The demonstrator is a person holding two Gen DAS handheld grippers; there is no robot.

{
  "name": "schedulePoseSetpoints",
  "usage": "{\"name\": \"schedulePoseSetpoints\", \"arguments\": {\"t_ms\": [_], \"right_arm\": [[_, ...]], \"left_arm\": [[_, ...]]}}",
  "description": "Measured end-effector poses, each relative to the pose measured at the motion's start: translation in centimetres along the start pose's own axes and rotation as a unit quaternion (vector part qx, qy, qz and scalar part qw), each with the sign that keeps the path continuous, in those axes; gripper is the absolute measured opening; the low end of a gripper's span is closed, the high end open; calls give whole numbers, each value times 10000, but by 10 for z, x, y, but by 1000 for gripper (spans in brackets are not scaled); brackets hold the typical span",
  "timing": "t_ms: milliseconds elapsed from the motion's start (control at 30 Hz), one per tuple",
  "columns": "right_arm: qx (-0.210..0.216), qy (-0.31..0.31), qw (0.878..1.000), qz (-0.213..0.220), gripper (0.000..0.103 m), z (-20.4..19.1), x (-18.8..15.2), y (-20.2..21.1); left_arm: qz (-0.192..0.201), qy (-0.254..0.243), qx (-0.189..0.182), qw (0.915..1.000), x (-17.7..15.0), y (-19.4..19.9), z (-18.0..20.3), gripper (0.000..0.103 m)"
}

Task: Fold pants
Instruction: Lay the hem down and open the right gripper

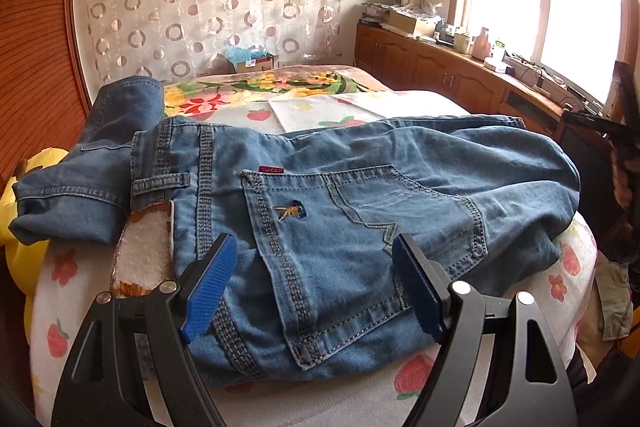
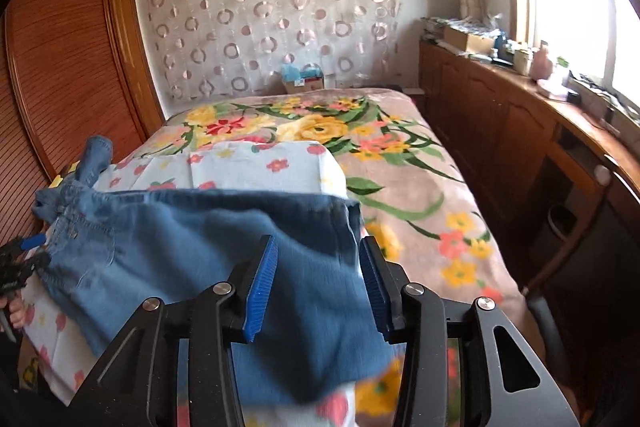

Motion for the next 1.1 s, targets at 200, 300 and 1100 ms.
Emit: {"name": "schedulePoseSetpoints", "arguments": {"t_ms": [200,300,1100], "right_arm": [[-290,257,9972,-635,44,-3,10,-78],[-414,400,9928,-1051,44,2,15,-104],[-187,169,9992,-322,45,-7,36,-91]], "left_arm": [[-136,-16,68,9999,-7,-9,-2,81],[-185,37,49,9998,-12,-12,-4,81],[-108,-33,17,9999,3,-3,19,81]]}}
Point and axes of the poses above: each gripper's, at about its wrist camera, not at the fingertips, and y roughly against the way its jaws point, z to its right, x to its top, the point moved 7 cm from there along -y, roughly the way its jaws point, and after that the axes turned 8 degrees about -y, right-handed, at the moved point
